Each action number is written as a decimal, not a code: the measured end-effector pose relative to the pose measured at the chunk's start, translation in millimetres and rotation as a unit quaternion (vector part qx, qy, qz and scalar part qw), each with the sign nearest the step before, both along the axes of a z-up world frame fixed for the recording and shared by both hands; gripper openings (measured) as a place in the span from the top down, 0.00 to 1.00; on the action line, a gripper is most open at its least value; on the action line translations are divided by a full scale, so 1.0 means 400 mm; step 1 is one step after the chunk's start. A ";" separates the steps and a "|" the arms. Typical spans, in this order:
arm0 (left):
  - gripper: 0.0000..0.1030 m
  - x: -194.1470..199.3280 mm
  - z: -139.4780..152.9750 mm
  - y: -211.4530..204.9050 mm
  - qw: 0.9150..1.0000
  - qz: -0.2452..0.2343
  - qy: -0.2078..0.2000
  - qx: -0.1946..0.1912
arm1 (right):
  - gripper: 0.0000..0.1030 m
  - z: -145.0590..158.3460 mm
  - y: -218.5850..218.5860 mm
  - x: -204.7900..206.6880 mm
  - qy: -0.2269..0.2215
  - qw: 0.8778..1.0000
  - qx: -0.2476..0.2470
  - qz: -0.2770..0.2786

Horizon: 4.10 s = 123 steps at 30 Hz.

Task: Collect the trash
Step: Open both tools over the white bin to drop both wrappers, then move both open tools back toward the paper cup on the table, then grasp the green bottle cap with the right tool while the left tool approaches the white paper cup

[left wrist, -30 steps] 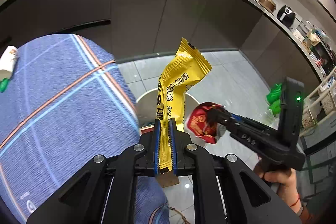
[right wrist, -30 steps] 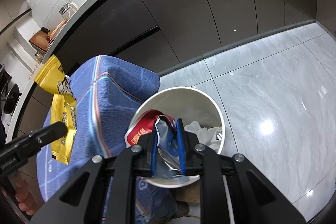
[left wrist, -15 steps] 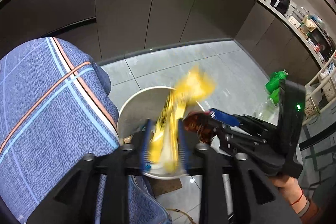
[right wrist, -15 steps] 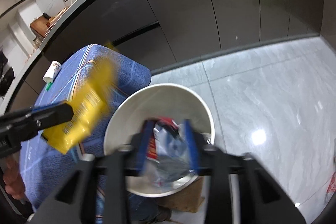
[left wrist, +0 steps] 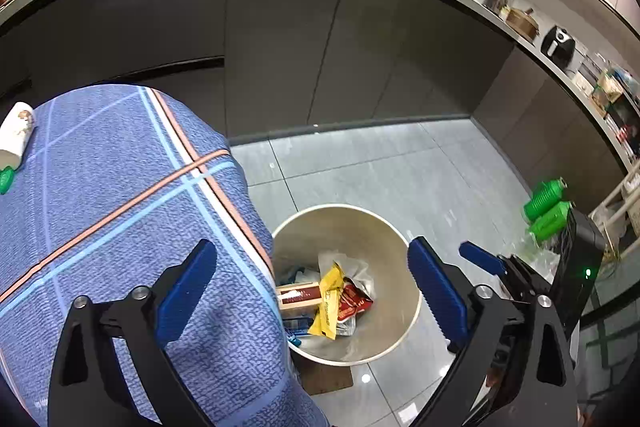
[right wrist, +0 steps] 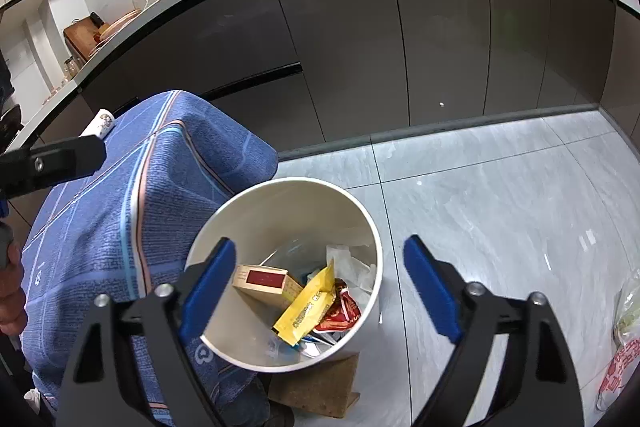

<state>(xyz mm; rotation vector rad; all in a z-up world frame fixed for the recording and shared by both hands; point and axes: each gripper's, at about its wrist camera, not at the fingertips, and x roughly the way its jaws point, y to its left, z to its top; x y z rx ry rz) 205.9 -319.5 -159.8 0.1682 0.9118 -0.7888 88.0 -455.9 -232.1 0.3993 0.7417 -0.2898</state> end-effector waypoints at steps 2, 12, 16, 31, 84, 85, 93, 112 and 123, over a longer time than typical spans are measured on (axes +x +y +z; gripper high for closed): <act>0.08 0.002 0.007 0.017 1.000 0.010 -0.004 0.000 | 0.03 0.006 0.006 0.004 0.001 1.000 0.000 0.004; 0.08 -0.005 0.047 0.082 0.999 0.031 -0.007 -0.011 | 0.03 0.049 0.057 0.024 0.010 0.999 -0.013 0.034; 0.08 -0.006 0.065 0.110 0.999 0.042 -0.008 -0.013 | 0.03 0.071 0.076 0.027 0.007 0.999 -0.018 0.041; 0.08 0.000 0.149 0.349 0.988 0.152 -0.025 0.007 | 0.03 0.156 0.184 0.053 -0.013 0.996 -0.042 0.080; 0.08 0.339 0.133 0.900 0.959 0.275 -0.047 0.047 | 0.60 0.142 0.821 0.888 0.086 0.930 -0.070 0.350; 0.08 0.345 0.130 0.901 0.959 0.275 -0.046 0.048 | 0.59 0.137 0.819 0.900 0.087 0.931 -0.072 0.347; 0.08 0.396 0.107 0.902 0.959 0.276 -0.043 0.046 | 0.60 0.117 0.828 0.955 0.087 0.935 -0.063 0.337; 0.08 0.448 0.101 0.865 0.966 0.256 -0.034 0.033 | 0.66 0.130 0.823 0.950 0.064 0.933 -0.080 0.345; 0.08 0.584 0.097 0.707 0.975 0.220 -0.010 0.028 | 0.65 0.161 0.697 0.839 0.043 0.944 -0.075 0.319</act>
